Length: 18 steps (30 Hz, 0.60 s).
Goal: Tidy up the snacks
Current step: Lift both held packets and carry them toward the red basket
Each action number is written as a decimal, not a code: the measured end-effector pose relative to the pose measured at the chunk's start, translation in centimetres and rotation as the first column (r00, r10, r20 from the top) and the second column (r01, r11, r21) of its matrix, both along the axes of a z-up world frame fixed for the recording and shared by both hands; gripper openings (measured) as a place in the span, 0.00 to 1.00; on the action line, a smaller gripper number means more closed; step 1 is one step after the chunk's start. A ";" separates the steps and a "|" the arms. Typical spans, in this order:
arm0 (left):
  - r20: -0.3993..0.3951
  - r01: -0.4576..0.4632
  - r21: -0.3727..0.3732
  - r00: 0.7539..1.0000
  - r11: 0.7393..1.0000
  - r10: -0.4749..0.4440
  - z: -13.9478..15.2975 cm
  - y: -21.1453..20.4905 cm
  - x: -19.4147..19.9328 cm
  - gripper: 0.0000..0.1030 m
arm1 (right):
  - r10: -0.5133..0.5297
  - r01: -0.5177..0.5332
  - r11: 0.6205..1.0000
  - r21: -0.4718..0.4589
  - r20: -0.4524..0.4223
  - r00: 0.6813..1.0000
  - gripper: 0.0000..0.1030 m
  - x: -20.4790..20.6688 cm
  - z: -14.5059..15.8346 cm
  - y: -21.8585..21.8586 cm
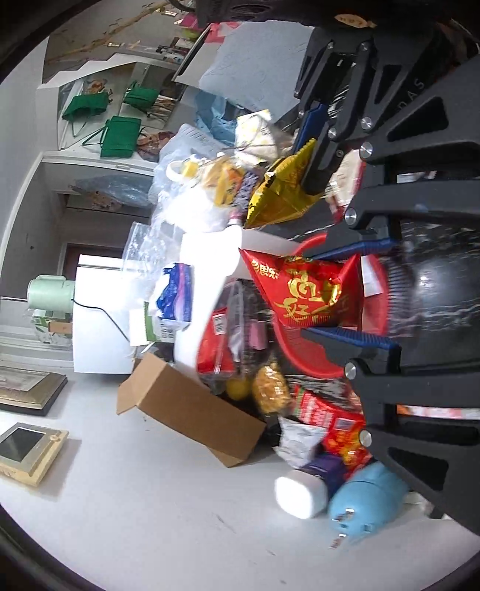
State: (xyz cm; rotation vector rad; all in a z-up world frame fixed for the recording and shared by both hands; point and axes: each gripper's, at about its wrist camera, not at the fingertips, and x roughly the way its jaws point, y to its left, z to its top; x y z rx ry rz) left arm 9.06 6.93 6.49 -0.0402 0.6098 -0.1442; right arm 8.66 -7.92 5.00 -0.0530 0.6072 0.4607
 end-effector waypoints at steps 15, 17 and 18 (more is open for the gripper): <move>-0.054 -0.067 0.018 0.996 0.998 0.068 -2.3 1.6 8.1 0.32 | 0.016 -0.016 1.000 -0.007 -0.016 1.000 0.22 8.1 -1.2 2.0; -0.079 -0.079 0.034 0.994 0.996 0.081 -3.2 1.8 8.9 0.32 | 0.012 -0.012 1.000 -0.015 -0.032 0.999 0.22 8.9 -1.9 2.3; -0.088 -0.080 0.040 0.993 0.996 0.083 -3.6 1.8 9.2 0.32 | 0.015 -0.017 1.000 -0.024 -0.054 0.998 0.22 9.4 -2.7 2.5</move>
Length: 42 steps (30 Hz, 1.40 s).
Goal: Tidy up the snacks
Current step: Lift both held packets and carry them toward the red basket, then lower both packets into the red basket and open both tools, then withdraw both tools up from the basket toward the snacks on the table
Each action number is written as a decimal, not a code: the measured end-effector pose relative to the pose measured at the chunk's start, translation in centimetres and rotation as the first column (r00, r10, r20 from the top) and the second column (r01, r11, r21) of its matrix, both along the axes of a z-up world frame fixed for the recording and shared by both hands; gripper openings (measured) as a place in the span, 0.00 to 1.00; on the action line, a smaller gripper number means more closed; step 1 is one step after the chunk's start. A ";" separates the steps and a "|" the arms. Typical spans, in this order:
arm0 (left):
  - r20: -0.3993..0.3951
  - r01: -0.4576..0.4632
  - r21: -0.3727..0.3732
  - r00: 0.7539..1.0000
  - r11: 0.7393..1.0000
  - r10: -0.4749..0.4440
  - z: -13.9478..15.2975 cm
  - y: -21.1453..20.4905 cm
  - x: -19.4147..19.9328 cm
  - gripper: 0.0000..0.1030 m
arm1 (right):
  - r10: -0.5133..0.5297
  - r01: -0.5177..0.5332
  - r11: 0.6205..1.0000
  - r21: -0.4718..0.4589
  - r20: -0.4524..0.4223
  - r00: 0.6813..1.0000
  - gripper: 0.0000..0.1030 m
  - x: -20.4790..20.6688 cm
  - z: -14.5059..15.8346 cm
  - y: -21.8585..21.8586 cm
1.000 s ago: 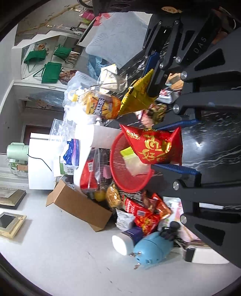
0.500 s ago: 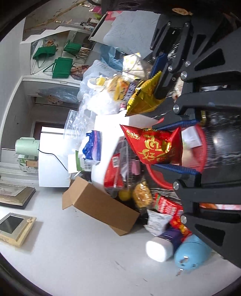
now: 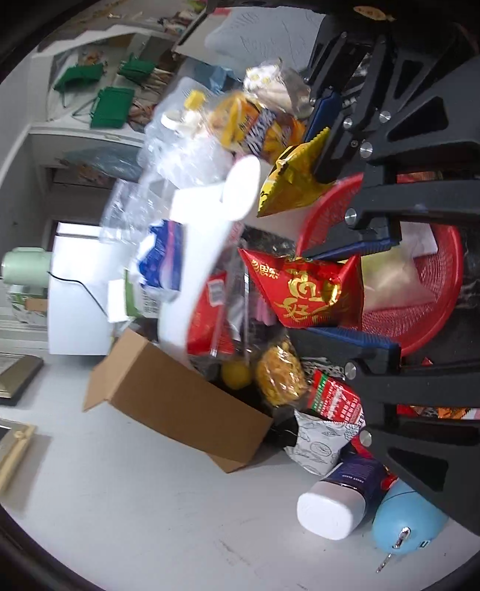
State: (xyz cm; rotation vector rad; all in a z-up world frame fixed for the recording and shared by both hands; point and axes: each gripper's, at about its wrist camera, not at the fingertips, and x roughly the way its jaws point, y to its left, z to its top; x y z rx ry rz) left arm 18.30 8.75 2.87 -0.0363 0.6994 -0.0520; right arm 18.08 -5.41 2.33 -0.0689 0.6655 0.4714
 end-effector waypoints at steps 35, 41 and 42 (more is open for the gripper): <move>-0.208 -0.042 0.059 0.977 0.997 0.053 -5.4 -0.1 3.2 0.67 | -0.067 0.055 0.994 -0.098 -0.128 0.990 0.49 2.3 -4.5 0.2; -0.168 -0.040 0.054 0.985 0.998 0.049 -3.4 -0.6 1.9 0.67 | -0.077 0.069 0.995 -0.077 -0.101 0.992 0.49 1.5 -2.9 -0.5; -0.158 -0.038 0.056 0.986 0.998 0.047 -2.9 -0.8 1.6 0.67 | -0.081 0.075 0.995 -0.073 -0.093 0.992 0.49 1.3 -2.5 -0.7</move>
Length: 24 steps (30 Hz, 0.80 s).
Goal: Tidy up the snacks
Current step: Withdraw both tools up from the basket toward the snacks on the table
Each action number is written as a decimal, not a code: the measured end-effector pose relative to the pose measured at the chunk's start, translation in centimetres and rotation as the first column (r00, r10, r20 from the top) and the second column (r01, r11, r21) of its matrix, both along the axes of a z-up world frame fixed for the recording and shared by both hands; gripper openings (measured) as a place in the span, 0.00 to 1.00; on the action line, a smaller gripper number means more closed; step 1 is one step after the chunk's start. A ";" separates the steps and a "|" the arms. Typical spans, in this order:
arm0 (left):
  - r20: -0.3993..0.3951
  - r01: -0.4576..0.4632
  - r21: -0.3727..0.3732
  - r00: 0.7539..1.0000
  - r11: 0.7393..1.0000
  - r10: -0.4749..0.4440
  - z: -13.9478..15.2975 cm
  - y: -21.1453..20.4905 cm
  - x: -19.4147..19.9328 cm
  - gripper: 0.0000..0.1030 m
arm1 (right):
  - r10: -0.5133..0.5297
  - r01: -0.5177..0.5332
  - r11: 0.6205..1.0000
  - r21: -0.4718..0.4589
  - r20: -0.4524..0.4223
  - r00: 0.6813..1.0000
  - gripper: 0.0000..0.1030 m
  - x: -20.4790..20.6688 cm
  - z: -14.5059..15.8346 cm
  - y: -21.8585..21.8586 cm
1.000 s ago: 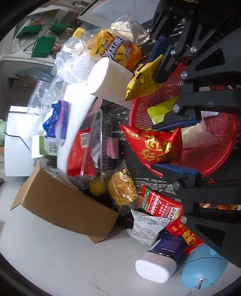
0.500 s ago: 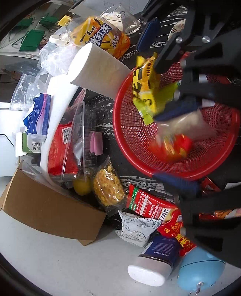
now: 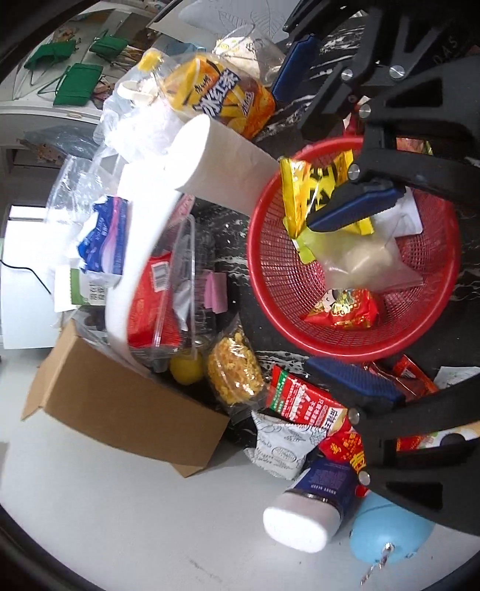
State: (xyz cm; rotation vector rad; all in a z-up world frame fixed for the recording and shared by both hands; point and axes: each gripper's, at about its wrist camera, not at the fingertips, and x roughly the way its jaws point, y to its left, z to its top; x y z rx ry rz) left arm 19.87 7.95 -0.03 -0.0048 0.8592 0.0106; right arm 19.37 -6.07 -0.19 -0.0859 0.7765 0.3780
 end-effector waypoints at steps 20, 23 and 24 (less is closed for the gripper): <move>0.204 0.087 0.012 0.975 0.996 -0.087 9.7 -4.2 -8.6 0.67 | -0.094 0.088 0.995 0.040 0.181 0.979 0.53 -7.8 9.0 -4.4; 0.223 0.105 0.016 0.969 0.994 -0.106 10.4 -5.0 -9.9 0.67 | -0.107 0.102 0.994 0.037 0.207 0.972 0.53 -9.3 9.9 -5.1; 0.230 0.111 0.019 0.967 0.994 -0.113 10.6 -5.4 -10.4 0.67 | -0.111 0.106 0.994 0.036 0.213 0.971 0.54 -9.8 10.1 -5.4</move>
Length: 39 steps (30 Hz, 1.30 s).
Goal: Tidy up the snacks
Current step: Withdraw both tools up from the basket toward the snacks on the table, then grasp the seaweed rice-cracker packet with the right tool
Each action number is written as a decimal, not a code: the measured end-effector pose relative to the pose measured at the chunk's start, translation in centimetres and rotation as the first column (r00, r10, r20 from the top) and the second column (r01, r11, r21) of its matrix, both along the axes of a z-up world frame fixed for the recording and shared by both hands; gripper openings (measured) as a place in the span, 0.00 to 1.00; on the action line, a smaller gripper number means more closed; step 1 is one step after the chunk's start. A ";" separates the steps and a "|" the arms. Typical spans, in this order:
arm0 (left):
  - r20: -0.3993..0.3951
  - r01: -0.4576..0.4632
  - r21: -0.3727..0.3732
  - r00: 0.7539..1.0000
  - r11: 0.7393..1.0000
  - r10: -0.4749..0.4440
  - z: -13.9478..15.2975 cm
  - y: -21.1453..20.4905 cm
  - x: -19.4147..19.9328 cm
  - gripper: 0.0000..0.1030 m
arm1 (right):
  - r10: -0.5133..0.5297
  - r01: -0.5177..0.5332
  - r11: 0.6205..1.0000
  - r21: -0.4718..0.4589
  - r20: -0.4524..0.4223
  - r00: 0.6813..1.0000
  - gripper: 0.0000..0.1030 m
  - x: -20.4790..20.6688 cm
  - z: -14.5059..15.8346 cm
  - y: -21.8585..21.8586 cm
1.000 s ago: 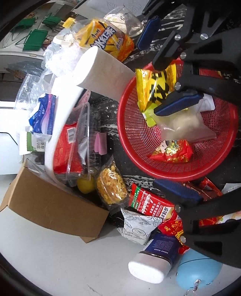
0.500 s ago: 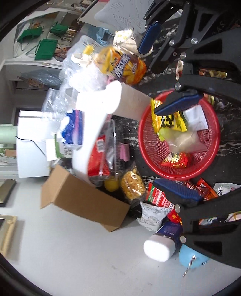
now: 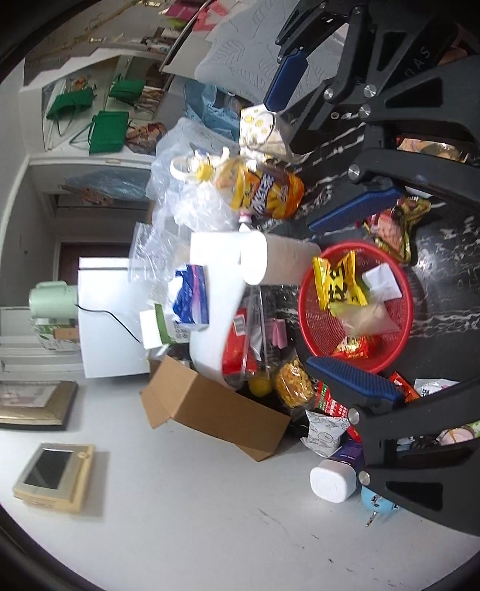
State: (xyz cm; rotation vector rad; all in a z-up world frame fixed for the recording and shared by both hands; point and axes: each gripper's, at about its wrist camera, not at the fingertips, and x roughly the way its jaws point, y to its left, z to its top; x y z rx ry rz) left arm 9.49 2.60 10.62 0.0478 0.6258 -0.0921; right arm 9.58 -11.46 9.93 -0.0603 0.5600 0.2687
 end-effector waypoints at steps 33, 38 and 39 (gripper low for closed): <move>-0.162 0.110 -0.049 0.980 0.993 -0.117 -9.2 -5.0 -8.8 0.67 | -0.154 0.153 0.988 -0.018 -0.132 0.979 0.61 -11.2 -6.8 -5.9; -0.188 0.108 -0.035 0.976 0.993 -0.113 -11.2 -5.5 -8.8 0.67 | -0.156 0.157 0.988 -0.012 -0.199 0.968 0.61 -11.3 -9.6 -6.4; -0.196 0.106 -0.033 0.974 0.994 -0.110 -11.6 -5.5 -8.7 0.67 | -0.154 0.156 0.988 -0.008 -0.212 0.965 0.61 -11.3 -10.1 -6.5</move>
